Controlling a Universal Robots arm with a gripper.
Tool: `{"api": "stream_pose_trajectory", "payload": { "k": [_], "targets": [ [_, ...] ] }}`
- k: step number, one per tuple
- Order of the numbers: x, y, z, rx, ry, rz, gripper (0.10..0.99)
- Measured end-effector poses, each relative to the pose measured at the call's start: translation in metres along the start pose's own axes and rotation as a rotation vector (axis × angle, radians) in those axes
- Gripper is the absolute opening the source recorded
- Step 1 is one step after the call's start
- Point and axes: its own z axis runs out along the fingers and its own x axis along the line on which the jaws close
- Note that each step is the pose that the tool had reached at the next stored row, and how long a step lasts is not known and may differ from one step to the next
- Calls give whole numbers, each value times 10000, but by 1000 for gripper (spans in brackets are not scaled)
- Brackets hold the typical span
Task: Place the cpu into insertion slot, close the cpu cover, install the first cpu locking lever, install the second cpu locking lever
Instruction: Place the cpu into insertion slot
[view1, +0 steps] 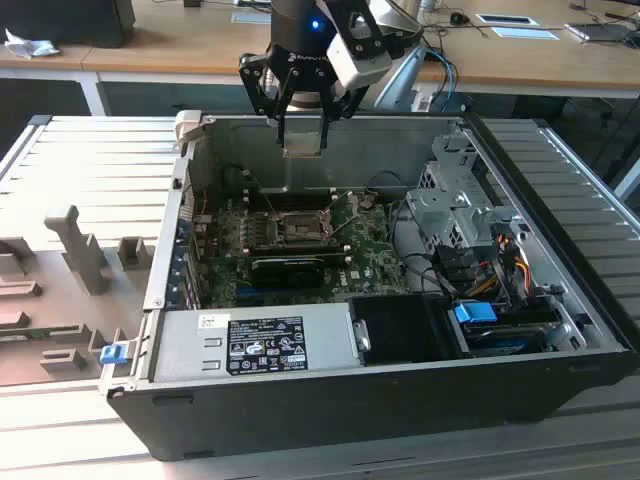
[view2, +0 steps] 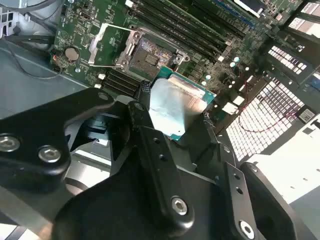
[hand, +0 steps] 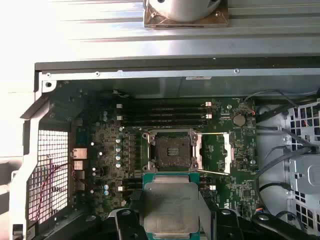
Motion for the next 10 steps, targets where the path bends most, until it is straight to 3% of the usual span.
{"api": "stream_pose_trajectory", "payload": {
  "k": [10],
  "targets": [
    [0,0,0,-9,-44,490,529]
  ]
}}
